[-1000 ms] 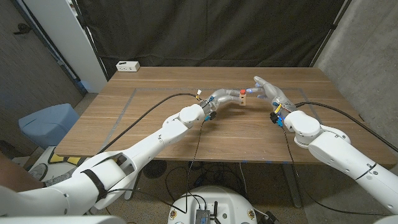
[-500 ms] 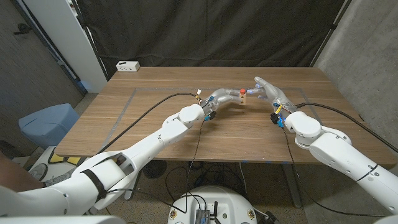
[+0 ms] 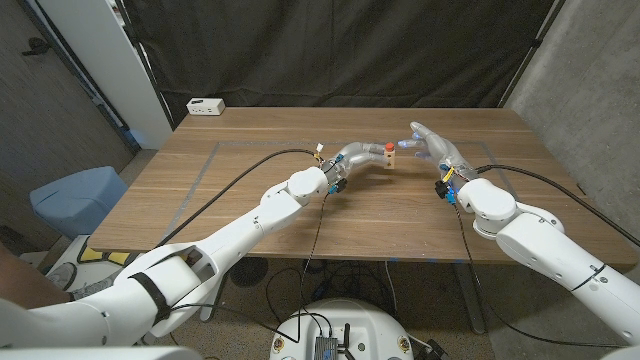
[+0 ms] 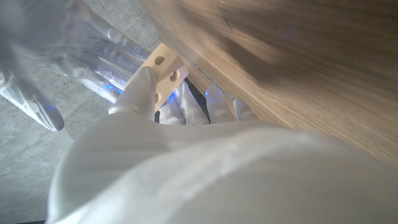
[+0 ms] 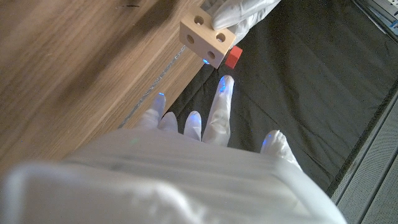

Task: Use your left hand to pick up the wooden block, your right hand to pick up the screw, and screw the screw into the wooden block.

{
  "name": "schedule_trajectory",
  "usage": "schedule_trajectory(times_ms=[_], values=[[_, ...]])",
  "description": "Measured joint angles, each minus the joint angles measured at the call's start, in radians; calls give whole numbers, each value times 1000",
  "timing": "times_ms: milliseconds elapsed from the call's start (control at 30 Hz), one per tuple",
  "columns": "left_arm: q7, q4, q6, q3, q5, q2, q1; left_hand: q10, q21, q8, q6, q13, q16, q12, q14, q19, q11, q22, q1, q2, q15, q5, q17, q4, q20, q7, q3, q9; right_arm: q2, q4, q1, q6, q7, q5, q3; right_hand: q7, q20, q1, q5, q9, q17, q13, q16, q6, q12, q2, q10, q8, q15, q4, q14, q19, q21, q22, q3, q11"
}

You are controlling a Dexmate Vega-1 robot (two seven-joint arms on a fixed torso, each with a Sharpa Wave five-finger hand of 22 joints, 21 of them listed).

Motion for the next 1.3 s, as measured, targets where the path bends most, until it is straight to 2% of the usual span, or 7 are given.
schedule_trajectory(times_ms=[133, 300, 600, 933, 1300], values=[[-1, 0, 0, 0, 1, 0, 0, 0, 0, 0, 0, 0, 0, 0, 0, 0, 0, 0, 0, 0, 0, 0, 0, 1, 0, 0, -1, 0, 3, 10, 8, 6, 7, -2, -5, -9, 0, 0, 0, 0, 0, 0, -5, -25, -4, 0, -13, -4, 4, 0, -4, 0, 0, 0, 0, 2], [-2, 2, 0, 0, 1, 0, -1, 0, 0, 0, 0, -1, 0, 0, 0, 0, 0, 0, 0, 0, 0, 0, 0, 1, 0, 0, -1, 0, 5, 24, 20, 15, 21, -3, -11, -22, 0, 0, 0, 5, 3, 0, -6, -85, -8, 0, -40, -15, 3, 0, -19, 0, 0, 0, 0, -15], [-4, 5, -5, 1, 3, -1, -4, 3, 0, 0, 0, -1, 0, -2, 0, 0, -3, 0, 0, 0, 0, -1, 0, 5, 0, 0, -5, -1, 8, 45, 37, 27, 44, -2, -20, -21, 4, 0, 0, 5, 3, 0, -14, -106, -8, 0, -59, -15, 1, 0, -31, -4, 0, 0, 0, -13], [-9, 16, -10, 4, 4, -6, -10, 4, 0, 0, 0, 0, 0, -2, 0, 0, -4, 0, -7, -7, 0, -3, 0, 6, 0, 0, -6, -1, 8, 68, 56, 38, 76, 10, -27, -44, 0, -7, 0, 5, 3, 0, -14, -176, -8, -7, -96, -21, 8, 0, -56, -23, -4, 0, 0, -25], [-12, 25, -14, 6, 5, -11, -16, 4, 0, 0, 0, 0, 0, -2, 0, 0, -4, 0, -7, -7, 0, -4, 0, 6, 0, 0, -6, 0, 8, 99, 83, 53, 116, 22, -43, -45, 6, -7, 0, 5, 3, 0, -14, -190, -8, -7, -113, -19, 9, 3, -74, -38, -4, 0, -3, -20]])
